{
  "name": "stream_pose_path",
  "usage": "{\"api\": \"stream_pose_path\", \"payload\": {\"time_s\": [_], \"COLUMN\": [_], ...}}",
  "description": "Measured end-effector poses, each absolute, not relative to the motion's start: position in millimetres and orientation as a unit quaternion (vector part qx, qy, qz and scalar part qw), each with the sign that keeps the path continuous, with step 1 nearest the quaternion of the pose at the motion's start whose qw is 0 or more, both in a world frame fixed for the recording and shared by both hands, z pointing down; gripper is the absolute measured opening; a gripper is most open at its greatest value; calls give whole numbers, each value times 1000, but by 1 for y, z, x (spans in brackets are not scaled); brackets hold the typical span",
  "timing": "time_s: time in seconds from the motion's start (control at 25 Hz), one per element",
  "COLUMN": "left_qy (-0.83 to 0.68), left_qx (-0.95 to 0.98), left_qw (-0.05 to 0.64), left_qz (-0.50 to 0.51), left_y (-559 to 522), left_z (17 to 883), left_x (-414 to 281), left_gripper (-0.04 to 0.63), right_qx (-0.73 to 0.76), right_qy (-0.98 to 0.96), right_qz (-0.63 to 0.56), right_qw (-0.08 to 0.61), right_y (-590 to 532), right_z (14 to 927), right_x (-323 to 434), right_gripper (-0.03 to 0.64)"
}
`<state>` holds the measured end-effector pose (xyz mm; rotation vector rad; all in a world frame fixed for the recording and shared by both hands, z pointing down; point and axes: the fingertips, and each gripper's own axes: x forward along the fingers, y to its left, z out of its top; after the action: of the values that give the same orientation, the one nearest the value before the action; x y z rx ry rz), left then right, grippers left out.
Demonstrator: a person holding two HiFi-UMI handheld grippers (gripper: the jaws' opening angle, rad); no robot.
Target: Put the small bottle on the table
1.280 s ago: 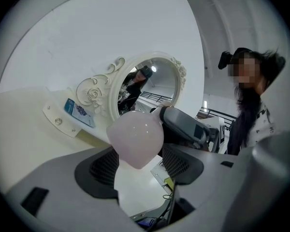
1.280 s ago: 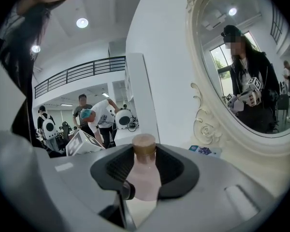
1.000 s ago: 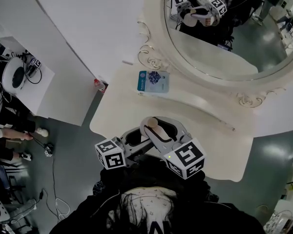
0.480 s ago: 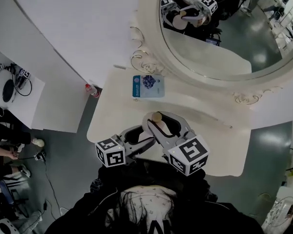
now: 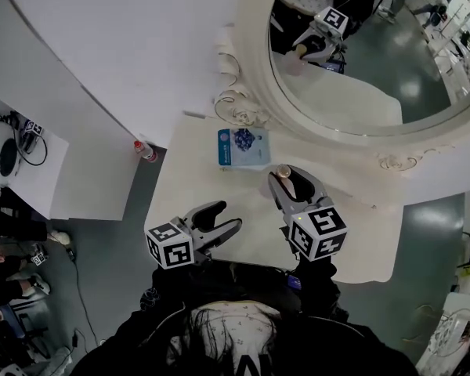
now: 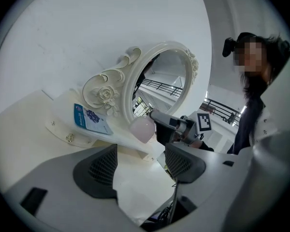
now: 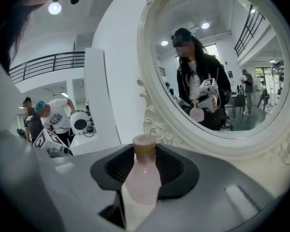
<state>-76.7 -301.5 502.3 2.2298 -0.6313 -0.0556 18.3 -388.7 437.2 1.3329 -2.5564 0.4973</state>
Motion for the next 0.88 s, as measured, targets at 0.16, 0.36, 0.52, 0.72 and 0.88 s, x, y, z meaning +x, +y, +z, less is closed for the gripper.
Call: {"api": "stream_pose_path", "payload": {"time_s": [0.16,0.36,0.52,0.72,0.88], "left_qy": [-258,-269,-277,-284,-290], "left_qx": [878,874,871,868,867], "left_qw": [403,404,406,406,405], "left_qz": [-27,-26,-26,-24,-22], "left_y": [-304,-305,-305,-303,-302], "left_z": [503,504,505,505,504], "left_x": [-90,-102,-109,-116,-122], "left_gripper": [302,302,302,302,301], "right_qx": [480,494,500,501,506], "right_qy": [-852,-842,-836,-831,-826], "right_qz": [172,172,175,181,186], "right_qw": [117,133,146,158,168], "right_y": [-410,-434,-446,-453,-453], "right_z": [455,476,494,509,520], "right_x": [32,38,40,39,40], "right_gripper": [147,149,147,147,147]}}
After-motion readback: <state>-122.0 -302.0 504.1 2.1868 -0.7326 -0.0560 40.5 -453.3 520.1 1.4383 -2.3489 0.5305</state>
